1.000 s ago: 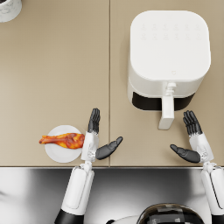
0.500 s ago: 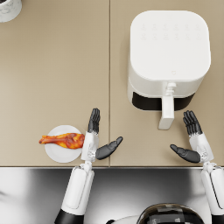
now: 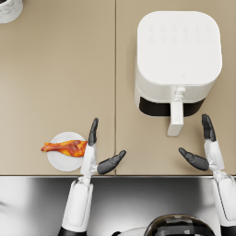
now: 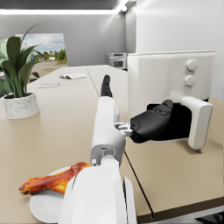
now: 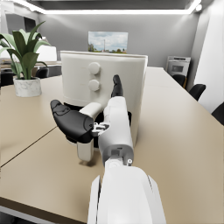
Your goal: Pick up the drumstick and place it into the air fryer
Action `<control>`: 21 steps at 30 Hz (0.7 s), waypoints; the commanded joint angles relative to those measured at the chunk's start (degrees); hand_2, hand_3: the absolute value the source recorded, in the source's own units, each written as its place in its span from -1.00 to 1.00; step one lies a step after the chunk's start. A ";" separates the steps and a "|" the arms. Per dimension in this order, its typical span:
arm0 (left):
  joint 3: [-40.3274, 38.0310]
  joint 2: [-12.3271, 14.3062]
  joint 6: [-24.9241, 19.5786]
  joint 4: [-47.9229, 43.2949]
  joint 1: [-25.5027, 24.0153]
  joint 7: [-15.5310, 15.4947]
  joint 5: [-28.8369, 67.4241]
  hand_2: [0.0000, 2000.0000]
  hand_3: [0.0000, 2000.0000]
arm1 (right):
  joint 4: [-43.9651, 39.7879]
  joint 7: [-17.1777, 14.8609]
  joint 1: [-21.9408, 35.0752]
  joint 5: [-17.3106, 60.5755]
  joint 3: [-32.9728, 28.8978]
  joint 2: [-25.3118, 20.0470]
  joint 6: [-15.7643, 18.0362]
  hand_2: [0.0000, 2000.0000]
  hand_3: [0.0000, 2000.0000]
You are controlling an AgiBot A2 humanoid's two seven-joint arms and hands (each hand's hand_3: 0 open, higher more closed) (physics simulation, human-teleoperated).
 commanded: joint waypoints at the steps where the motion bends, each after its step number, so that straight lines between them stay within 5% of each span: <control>1: -4.58 -0.15 -0.04 -1.55 -1.20 -0.04 2.56 -1.00 -1.00 | -0.90 0.04 1.80 1.32 0.42 -1.06 -0.04 -1.00 -1.00; 12: -15.88 0.92 -0.15 -2.00 -2.80 -0.15 30.88 -1.00 -1.00 | -4.04 0.15 2.07 4.56 1.46 -2.83 -0.14 -1.00 -1.00; 13: -21.35 0.65 -0.15 -2.06 -2.40 -0.15 33.47 -1.00 -1.00 | -6.05 0.15 1.45 4.58 2.58 -2.68 -0.14 -1.00 -1.00; 16: -22.06 1.23 -7.02 -1.79 -3.28 -1.85 41.25 -1.00 -1.00 | -5.78 0.15 1.43 4.62 1.90 -3.11 -0.14 -1.00 -1.00; 18: -21.95 1.57 -5.20 -1.70 -3.95 -1.90 46.44 -1.00 -1.00 | -5.64 0.15 1.49 4.63 1.82 -3.42 -0.15 -1.00 -1.00; 21: -23.06 1.97 -19.04 -2.49 -4.59 -3.69 54.24 -1.00 -1.00 | -6.32 0.15 1.42 4.63 1.66 -3.80 -0.15 -1.00 -1.00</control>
